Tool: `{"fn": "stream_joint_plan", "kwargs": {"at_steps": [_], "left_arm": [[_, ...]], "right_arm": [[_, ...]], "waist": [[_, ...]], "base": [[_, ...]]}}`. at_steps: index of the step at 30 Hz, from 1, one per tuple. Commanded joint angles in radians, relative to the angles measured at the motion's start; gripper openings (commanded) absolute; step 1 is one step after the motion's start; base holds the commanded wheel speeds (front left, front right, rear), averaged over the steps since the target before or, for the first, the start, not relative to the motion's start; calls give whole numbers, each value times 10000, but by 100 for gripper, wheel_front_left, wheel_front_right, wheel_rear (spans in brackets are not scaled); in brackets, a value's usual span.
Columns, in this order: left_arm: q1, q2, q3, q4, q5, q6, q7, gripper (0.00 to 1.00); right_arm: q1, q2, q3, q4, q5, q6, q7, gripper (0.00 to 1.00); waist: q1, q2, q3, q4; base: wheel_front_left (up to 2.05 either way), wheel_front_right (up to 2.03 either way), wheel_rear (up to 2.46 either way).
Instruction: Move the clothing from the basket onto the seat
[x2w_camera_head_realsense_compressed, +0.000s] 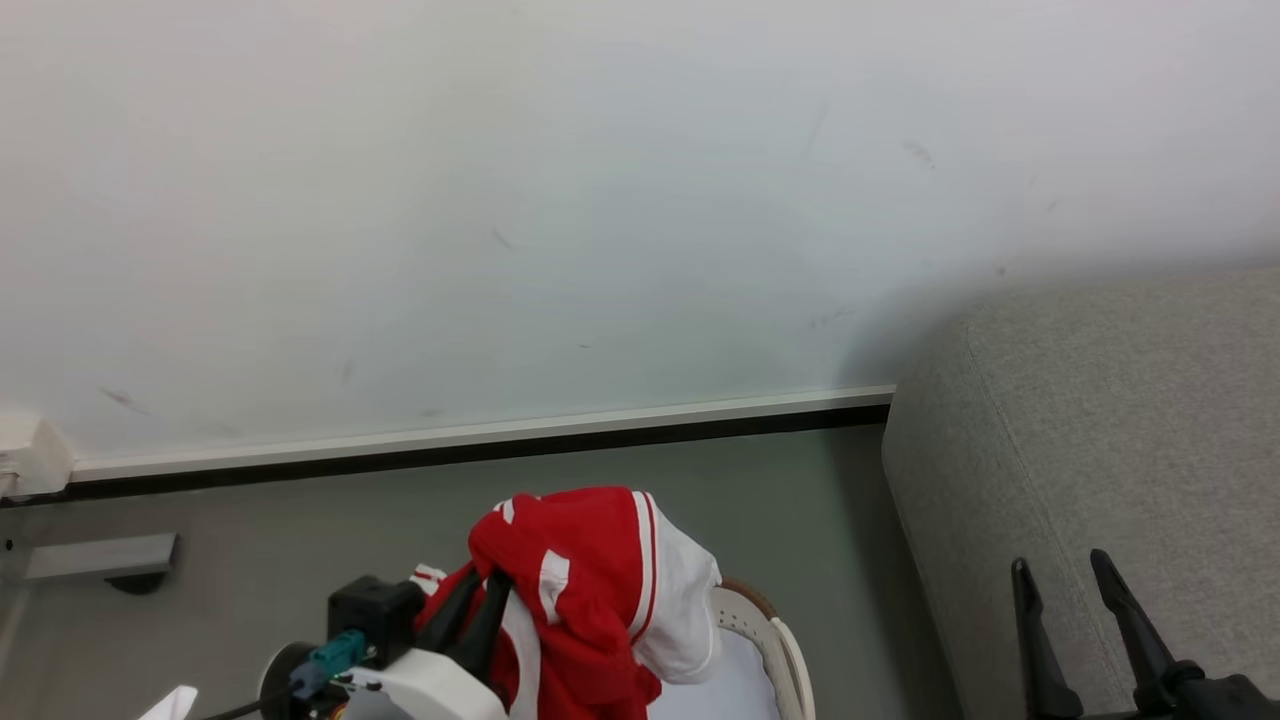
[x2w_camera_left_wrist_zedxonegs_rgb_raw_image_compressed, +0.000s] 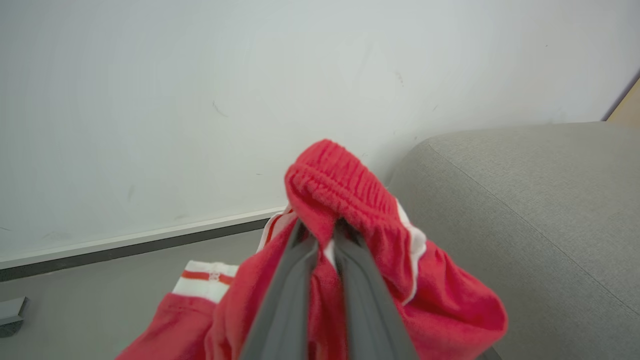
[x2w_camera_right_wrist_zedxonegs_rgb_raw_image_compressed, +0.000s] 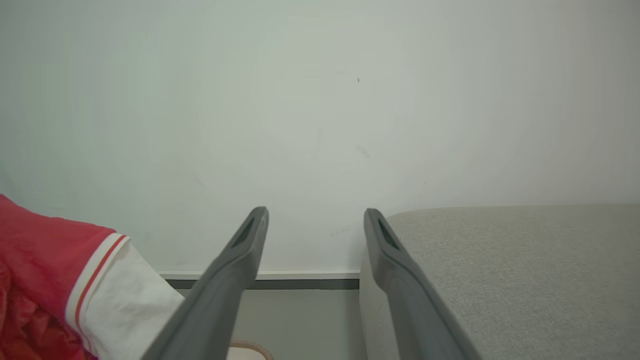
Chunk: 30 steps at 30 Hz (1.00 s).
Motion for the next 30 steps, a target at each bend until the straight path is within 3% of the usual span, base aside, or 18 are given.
{"fn": "stream_joint_plan", "kwargs": {"at_steps": [1,9,21,30], "left_arm": [[58,122,30,-120,-15,27,0,0],[-182,206,-74,-517,64,23,214,0],[-496,140,-517,-1003,213,-107,587,0],[-817,-155,-1131,-1127,403,-323,816,0]], "right_arm": [[-7,-40,118,4,-82,-21,8,100],[-501,-391,1285,-239,-285,-21,8,100],[-2753,-2263,5961,-74,1005,-21,406,100],[-4118,-2182,7930,696,2120,-21,429,100]], "waist": [[1,-1,23,-19],[1,-1,40,-54],[1,-1,-1,-39],[1,-1,3,245]], "base": [[0,0,0],[0,0,0],[0,0,0],[0,0,0]]}}
